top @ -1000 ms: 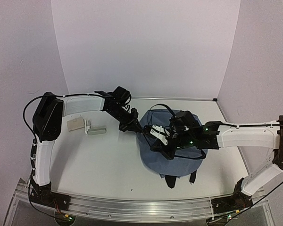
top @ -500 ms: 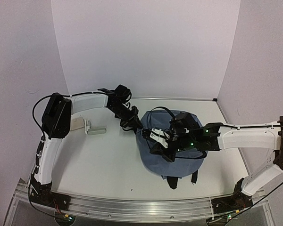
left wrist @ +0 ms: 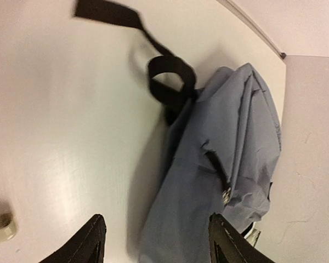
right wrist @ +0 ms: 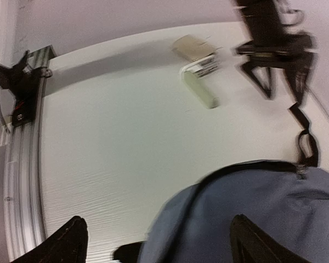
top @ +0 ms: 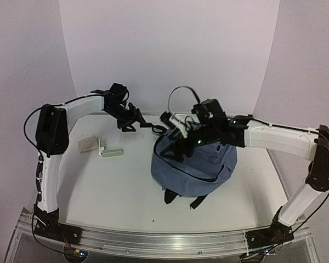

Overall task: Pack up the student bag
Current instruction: Zip the student bag at the center of the board.

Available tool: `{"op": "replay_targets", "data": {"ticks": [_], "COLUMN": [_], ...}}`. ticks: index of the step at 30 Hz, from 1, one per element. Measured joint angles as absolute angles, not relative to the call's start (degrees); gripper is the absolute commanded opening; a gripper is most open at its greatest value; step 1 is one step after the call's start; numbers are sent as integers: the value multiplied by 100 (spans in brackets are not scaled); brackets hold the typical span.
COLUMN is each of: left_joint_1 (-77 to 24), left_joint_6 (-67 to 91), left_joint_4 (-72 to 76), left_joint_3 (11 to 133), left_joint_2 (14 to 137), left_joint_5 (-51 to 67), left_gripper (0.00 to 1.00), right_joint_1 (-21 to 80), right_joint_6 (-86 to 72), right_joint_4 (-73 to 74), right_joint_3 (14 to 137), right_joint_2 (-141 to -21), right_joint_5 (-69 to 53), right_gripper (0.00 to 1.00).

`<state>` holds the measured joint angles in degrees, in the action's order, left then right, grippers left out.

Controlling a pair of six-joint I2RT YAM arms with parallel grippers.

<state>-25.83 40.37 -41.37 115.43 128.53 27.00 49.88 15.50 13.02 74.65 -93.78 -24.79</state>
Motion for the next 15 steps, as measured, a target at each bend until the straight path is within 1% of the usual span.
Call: {"op": "replay_targets", "data": {"ticks": [3,6,10,15], "left_joint_1": [-2473,-2727,-3603,-4864], "left_joint_6": [4156,4284,4630,5203], "left_joint_4": [-3918,-3808,-3459,-3057], "left_joint_3": [10328,9510,8619,7645], "left_joint_2": [11796,10876,9994,9671], "left_joint_5": [2348,2137,1935,1956], "left_gripper": [80,82,83,82], "right_joint_1": [4216,3635,3071,2382], "right_joint_6": [1483,1454,1419,1426], "right_joint_4": [1318,1398,1603,1857], "right_joint_3": [7714,7848,8350,9625], "right_joint_2": [-9366,-9371,-9633,-10812], "right_joint_5": [-2476,-2401,-2363,-2457], "right_gripper": [98,98,98,98]}}
